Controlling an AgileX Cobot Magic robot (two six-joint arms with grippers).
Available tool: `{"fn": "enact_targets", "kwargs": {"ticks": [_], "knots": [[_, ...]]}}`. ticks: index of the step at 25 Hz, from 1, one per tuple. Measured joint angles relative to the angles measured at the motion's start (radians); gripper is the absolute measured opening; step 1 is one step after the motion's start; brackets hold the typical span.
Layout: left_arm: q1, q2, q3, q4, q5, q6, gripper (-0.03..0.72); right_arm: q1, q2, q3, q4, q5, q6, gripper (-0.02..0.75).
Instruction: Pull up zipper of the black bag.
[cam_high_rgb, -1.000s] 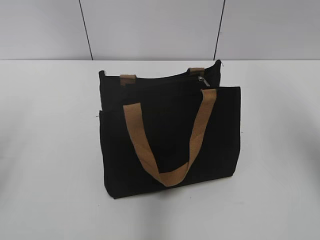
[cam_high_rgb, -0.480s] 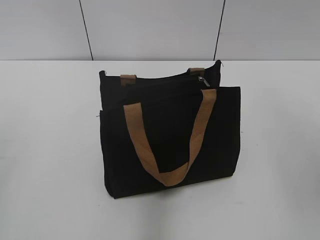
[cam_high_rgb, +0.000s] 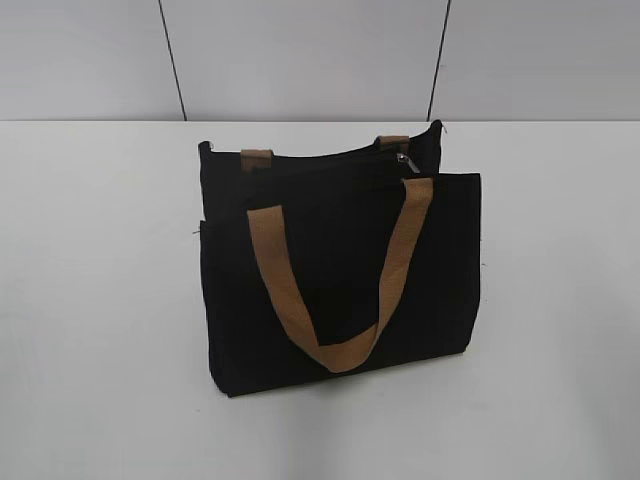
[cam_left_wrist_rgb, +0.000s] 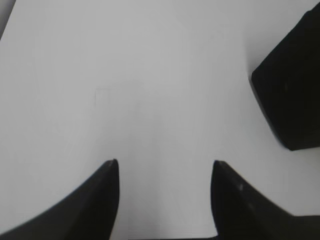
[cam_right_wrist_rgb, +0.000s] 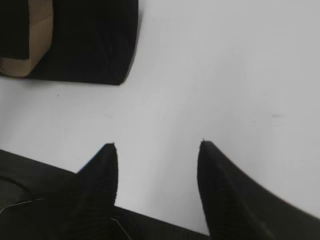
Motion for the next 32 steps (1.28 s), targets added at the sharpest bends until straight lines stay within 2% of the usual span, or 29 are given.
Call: {"fn": "enact_targets", "kwargs": {"ticks": [5, 13, 19, 25, 27, 32], "knots": [[0.0, -0.077, 0.066, 0.0, 0.008, 0.0, 0.436, 0.0, -0.132, 0.094, 0.001, 0.017, 0.0, 0.401], [0.0, -0.303, 0.149, -0.012, 0.012, -0.001, 0.435, 0.0, -0.313, 0.108, 0.0, 0.039, 0.002, 0.401], [0.0, -0.319, 0.149, -0.014, 0.009, -0.001, 0.435, 0.0, -0.448, 0.131, -0.002, 0.091, 0.006, 0.401], [0.0, -0.319, 0.188, -0.016, -0.095, -0.004, 0.432, 0.0, -0.486, 0.131, -0.021, 0.093, 0.038, 0.401], [-0.014, -0.319, 0.188, -0.016, -0.102, -0.004, 0.423, 0.0, -0.486, 0.131, -0.024, 0.093, 0.042, 0.401], [-0.114, -0.319, 0.188, -0.016, -0.103, -0.004, 0.417, 0.0, -0.486, 0.132, -0.03, 0.093, 0.051, 0.401]]}}
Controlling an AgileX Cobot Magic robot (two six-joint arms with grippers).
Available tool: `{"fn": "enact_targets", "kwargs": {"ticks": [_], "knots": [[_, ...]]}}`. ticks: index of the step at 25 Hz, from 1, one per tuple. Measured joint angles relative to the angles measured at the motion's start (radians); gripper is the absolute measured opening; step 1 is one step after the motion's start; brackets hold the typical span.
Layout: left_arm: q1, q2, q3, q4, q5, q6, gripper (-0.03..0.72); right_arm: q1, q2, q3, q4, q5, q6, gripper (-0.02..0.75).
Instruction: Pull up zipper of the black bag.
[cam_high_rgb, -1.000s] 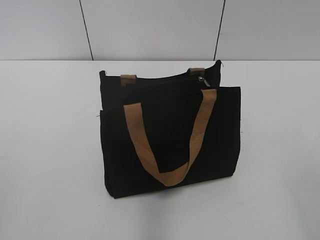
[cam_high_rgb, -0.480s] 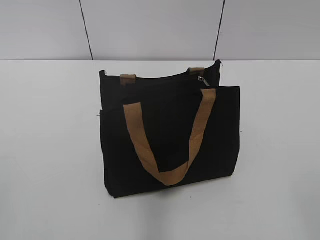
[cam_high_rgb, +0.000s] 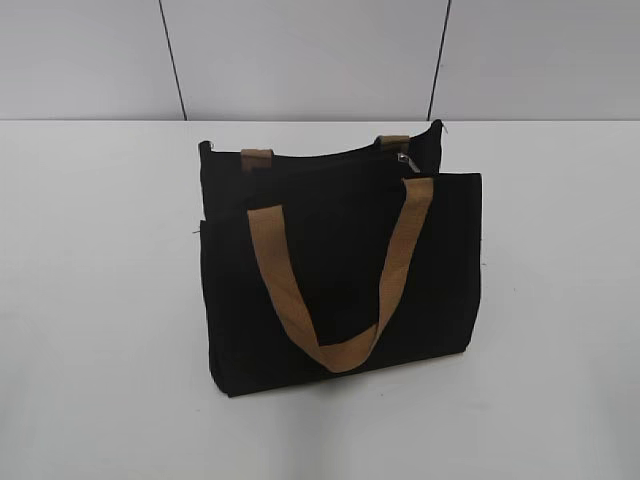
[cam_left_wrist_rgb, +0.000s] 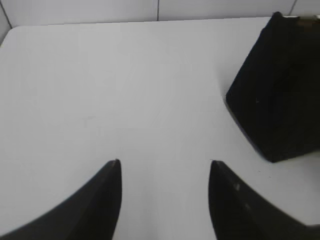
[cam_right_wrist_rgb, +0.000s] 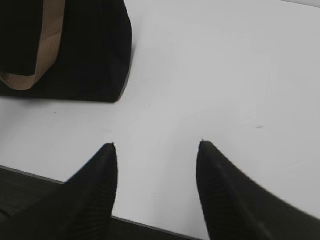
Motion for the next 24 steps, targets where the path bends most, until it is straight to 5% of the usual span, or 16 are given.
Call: {"fn": "enact_targets", "kwargs": {"ticks": [9, 24], "knots": [[0.022, 0.0, 0.0, 0.096, -0.015, -0.121, 0.398, 0.0, 0.0, 0.0, -0.082, 0.0, 0.087, 0.401], [0.052, 0.0, 0.0, 0.104, -0.018, -0.135, 0.379, 0.0, 0.0, 0.0, -0.054, 0.0, 0.088, 0.401]]}}
